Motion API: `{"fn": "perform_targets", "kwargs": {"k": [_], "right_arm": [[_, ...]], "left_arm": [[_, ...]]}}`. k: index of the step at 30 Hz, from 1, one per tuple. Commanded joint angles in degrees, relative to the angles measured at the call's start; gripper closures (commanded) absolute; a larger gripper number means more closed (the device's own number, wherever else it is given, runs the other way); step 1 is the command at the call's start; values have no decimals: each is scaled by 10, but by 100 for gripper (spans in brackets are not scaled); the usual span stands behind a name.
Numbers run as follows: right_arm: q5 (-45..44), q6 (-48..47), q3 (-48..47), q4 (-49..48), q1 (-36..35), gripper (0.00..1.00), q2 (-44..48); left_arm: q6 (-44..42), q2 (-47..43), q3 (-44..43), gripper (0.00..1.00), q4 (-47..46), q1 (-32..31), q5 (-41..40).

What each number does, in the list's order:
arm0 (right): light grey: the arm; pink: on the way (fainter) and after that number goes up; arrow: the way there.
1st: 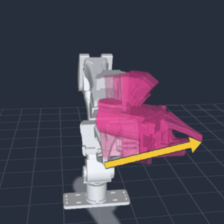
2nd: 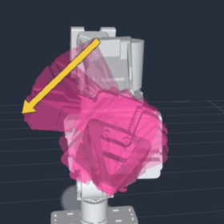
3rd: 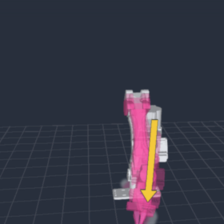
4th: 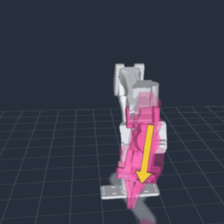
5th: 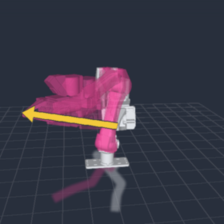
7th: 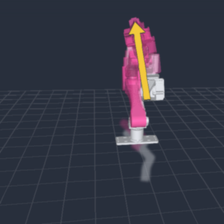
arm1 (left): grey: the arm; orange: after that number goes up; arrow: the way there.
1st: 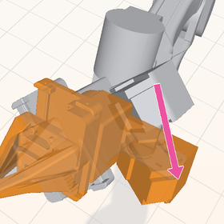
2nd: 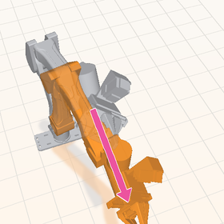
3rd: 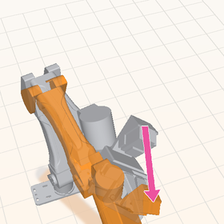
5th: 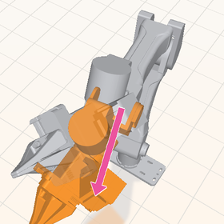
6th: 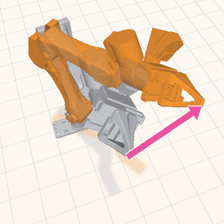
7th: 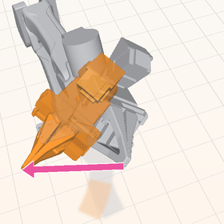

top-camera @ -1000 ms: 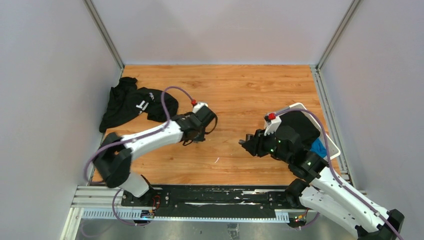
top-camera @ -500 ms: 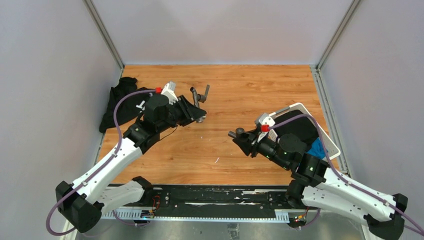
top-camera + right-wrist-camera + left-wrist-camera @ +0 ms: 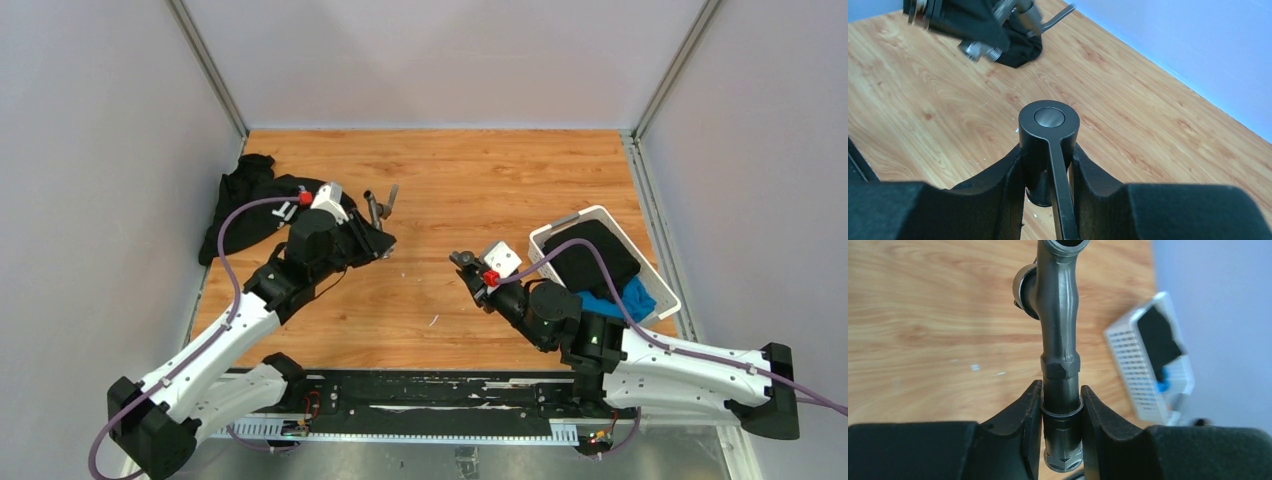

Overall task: Install the water faucets
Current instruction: Pick up the water faucet from the center of the board.

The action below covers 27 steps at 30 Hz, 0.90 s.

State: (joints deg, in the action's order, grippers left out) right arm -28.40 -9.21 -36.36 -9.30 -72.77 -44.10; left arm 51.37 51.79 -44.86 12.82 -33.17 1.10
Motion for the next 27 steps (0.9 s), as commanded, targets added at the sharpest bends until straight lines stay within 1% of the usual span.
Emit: {"fn": "perform_targets", "kwargs": {"k": [1,4,7,8,12,16,21,24,27], "right_arm": [[-68,43,4,-9,-6,100,2],[-81,62,7,8,-5,100,8],[-89,74,11,23,-6,100,18],[-90,79,11,31,-6,100,20],[-95,108,12,64,-6,100,28],[-93,129,16,77,-6,100,31],[-90,141,16,88,-6,100,29],[-91,146,15,91,-6,100,31],[-92,147,16,103,-6,100,36]], "left_arm": [[-116,25,50,100,30,-7,-90],[-157,54,75,100,4,-25,-111],[-183,70,106,100,-40,-69,-181],[-186,77,116,100,-56,-81,-199],[-174,102,157,100,-123,-99,-218],[-169,129,194,100,-217,-120,-252],[-165,190,195,100,-262,-149,-314],[-151,227,189,100,-263,-150,-316],[-133,244,187,100,-261,-150,-308]]}}
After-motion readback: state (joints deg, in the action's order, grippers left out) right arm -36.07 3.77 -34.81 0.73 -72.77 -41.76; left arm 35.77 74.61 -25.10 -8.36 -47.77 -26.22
